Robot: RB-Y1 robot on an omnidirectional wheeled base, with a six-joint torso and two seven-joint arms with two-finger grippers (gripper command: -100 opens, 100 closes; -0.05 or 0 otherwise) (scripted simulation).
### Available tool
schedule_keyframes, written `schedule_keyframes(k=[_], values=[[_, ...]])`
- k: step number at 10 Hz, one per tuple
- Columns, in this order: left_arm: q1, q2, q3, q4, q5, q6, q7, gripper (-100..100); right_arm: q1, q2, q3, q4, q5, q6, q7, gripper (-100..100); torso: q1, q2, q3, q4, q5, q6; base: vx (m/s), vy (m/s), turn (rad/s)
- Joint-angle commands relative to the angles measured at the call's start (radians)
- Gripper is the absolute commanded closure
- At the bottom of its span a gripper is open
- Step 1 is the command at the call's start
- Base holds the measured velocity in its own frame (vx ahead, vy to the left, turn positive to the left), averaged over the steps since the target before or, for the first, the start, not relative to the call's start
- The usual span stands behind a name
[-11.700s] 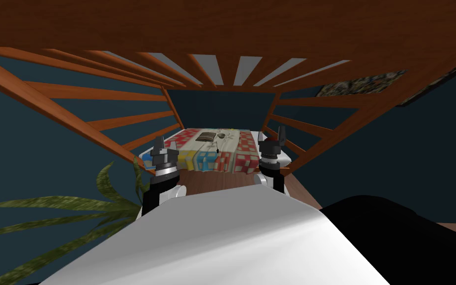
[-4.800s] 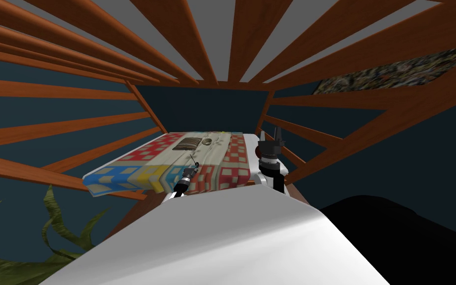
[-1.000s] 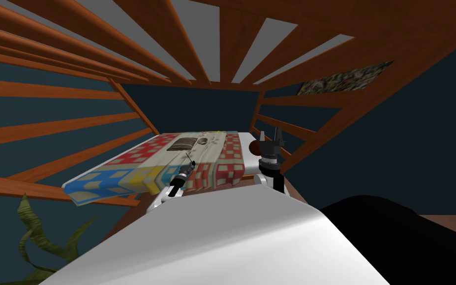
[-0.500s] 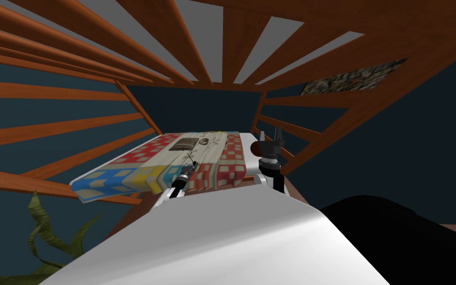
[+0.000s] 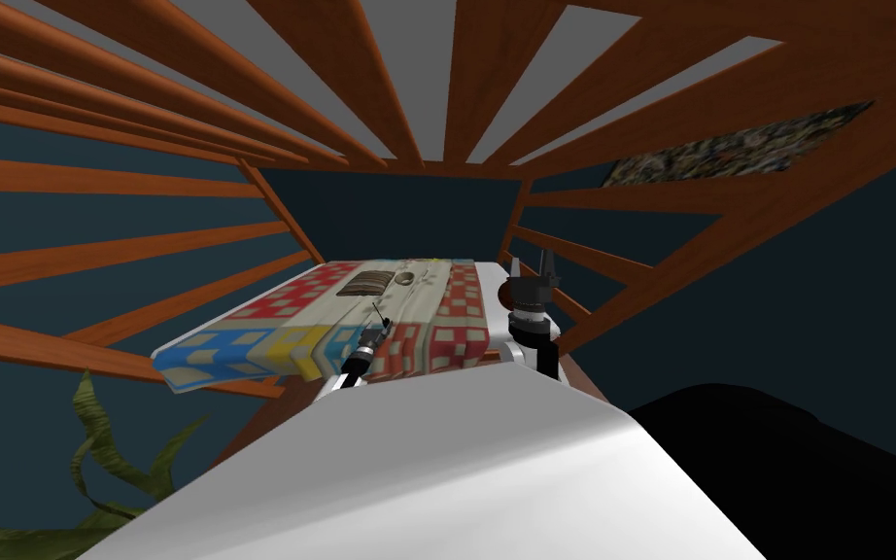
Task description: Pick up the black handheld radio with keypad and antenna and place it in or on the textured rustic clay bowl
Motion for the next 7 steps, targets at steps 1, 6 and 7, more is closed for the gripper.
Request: schedule_keyframes(k=[1,6,7], values=[[0.007,-0.025,0.008,0.009,-0.004,-0.033,-0.02,-100,0.0,0.0,0.0,0.0,0.0,0.0,0.0,0,0.0,0.0,0.0,0.0,0.0,0.0,0.034,0.022,0.052],[0.029,-0.053,0.028,0.031,-0.016,-0.122,-0.075,-100,0.0,0.0,0.0,0.0,0.0,0.0,0.0,0,0.001,0.0,0.0,0.0,0.0,0.0,0.035,0.019,0.053],[0.035,-0.052,0.033,0.036,-0.018,-0.144,-0.089,-100,0.0,0.0,0.0,0.0,0.0,0.0,0.0,0,0.001,0.0,0.0,0.0,0.0,0.0,0.046,0.015,0.052]])
